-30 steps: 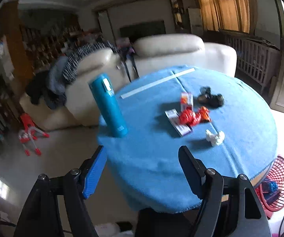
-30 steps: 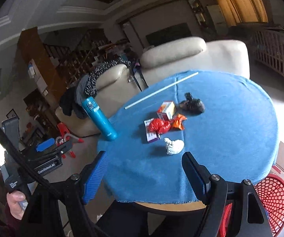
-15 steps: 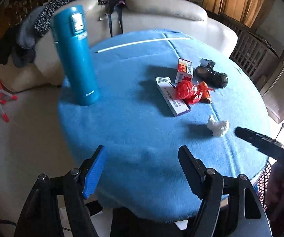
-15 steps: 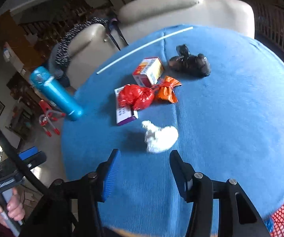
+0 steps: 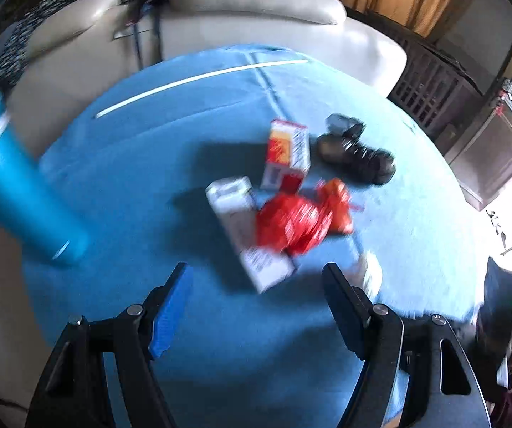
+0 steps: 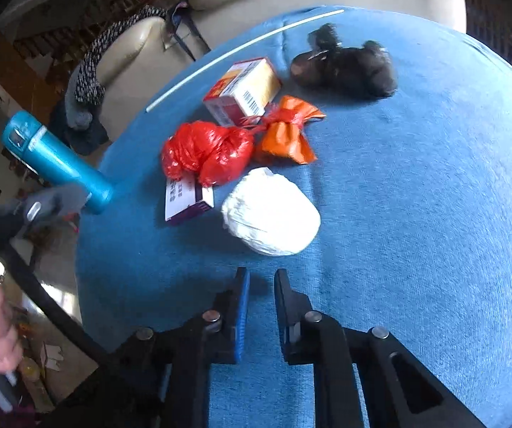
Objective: Collect trash
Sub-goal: 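Grasp the white tissue ball with the right tool while the left tool grasps the red plastic bag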
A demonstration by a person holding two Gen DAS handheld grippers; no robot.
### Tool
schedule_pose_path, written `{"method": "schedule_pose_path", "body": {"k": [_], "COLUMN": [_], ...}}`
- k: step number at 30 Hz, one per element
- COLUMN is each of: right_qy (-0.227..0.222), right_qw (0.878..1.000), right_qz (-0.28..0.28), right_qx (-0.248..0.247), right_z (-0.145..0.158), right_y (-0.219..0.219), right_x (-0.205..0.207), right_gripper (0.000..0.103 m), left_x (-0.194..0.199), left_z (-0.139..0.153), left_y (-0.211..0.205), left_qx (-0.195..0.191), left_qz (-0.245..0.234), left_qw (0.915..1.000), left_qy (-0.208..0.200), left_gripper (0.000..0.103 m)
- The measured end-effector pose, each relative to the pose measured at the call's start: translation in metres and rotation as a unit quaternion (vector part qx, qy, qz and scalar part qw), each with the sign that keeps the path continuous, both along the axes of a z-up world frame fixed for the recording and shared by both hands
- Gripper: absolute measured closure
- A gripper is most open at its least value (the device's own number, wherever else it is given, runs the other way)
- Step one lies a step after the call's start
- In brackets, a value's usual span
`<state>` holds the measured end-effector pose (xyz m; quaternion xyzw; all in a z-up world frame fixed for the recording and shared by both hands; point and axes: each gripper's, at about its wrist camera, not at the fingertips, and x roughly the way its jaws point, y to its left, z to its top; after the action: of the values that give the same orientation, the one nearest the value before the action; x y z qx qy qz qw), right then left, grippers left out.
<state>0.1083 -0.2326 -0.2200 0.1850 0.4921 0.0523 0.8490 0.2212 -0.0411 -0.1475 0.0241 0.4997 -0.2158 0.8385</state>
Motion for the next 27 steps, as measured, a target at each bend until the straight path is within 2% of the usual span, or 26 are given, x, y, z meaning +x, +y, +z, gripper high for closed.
{"method": "schedule_pose_path", "body": {"k": [3,6,7,8,9,10,11,13,15,16,17,18,22,25,27], "right_qy": [0.001,-0.017,-0.021,-0.027,-0.030,-0.035,-0.046,-0.066,-0.057,-0.056,-0.053,-0.047,-0.022,-0.010,-0.019], "right_qw": [1.000,0.998,0.997,0.996,0.996,0.995,0.994,0.991,0.994,0.995,0.996,0.997,0.998,0.998,0.999], "right_qz": [0.004,-0.002,-0.004,-0.008,-0.012,-0.018,-0.025,-0.030,-0.027,-0.022,-0.020,-0.019,-0.023,-0.023,-0.023], "right_qx": [0.019,0.059,0.069,0.080,0.084,0.091,0.101,0.111,0.086,0.081,0.073,0.062,0.060,0.051,0.041], "right_z": [0.003,0.012,0.014,0.016,0.017,0.019,0.020,0.021,0.021,0.021,0.020,0.018,0.005,-0.008,-0.006], "right_y": [-0.009,-0.022,-0.025,-0.030,-0.033,-0.036,-0.038,-0.040,-0.035,-0.033,-0.028,-0.024,-0.016,-0.010,-0.007], "right_x": [-0.007,-0.015,-0.017,-0.019,-0.021,-0.023,-0.025,-0.027,-0.019,-0.016,-0.012,-0.005,0.020,0.030,0.028], "right_gripper": [0.086,0.084,0.082,0.073,0.064,0.034,0.021,0.021,0.023,0.027,0.037,0.041,0.043,0.060,0.062], "left_x": [0.019,0.032,0.035,0.038,0.042,0.046,0.046,0.043,0.038,0.035,0.033,0.032,0.021,0.009,-0.002], "left_z": [-0.007,-0.020,-0.023,-0.028,-0.033,-0.039,-0.042,-0.041,-0.036,-0.031,-0.028,-0.023,-0.002,0.009,0.013], "left_y": [-0.020,-0.035,-0.036,-0.038,-0.040,-0.041,-0.042,-0.040,-0.037,-0.034,-0.031,-0.029,-0.014,-0.002,0.006], "left_qx": [0.000,0.009,0.009,0.004,-0.001,-0.006,-0.013,-0.027,-0.031,-0.038,-0.042,-0.044,-0.055,-0.053,-0.051], "left_qz": [-0.025,-0.049,-0.053,-0.059,-0.065,-0.069,-0.072,-0.078,-0.079,-0.079,-0.079,-0.079,-0.077,-0.078,-0.086], "left_qw": [0.9997,0.9987,0.9985,0.9982,0.9978,0.9972,0.9968,0.9962,0.9963,0.9961,0.9960,0.9959,0.9950,0.9946,0.9937], "left_qy": [-0.005,-0.009,-0.008,-0.003,0.010,0.027,0.033,0.026,0.014,0.006,-0.001,-0.009,-0.030,-0.044,-0.051], "left_gripper": [0.028,0.028,0.031,0.047,0.058,0.073,0.076,0.084,0.090,0.091,0.095,0.098,0.100,0.100,0.100]}}
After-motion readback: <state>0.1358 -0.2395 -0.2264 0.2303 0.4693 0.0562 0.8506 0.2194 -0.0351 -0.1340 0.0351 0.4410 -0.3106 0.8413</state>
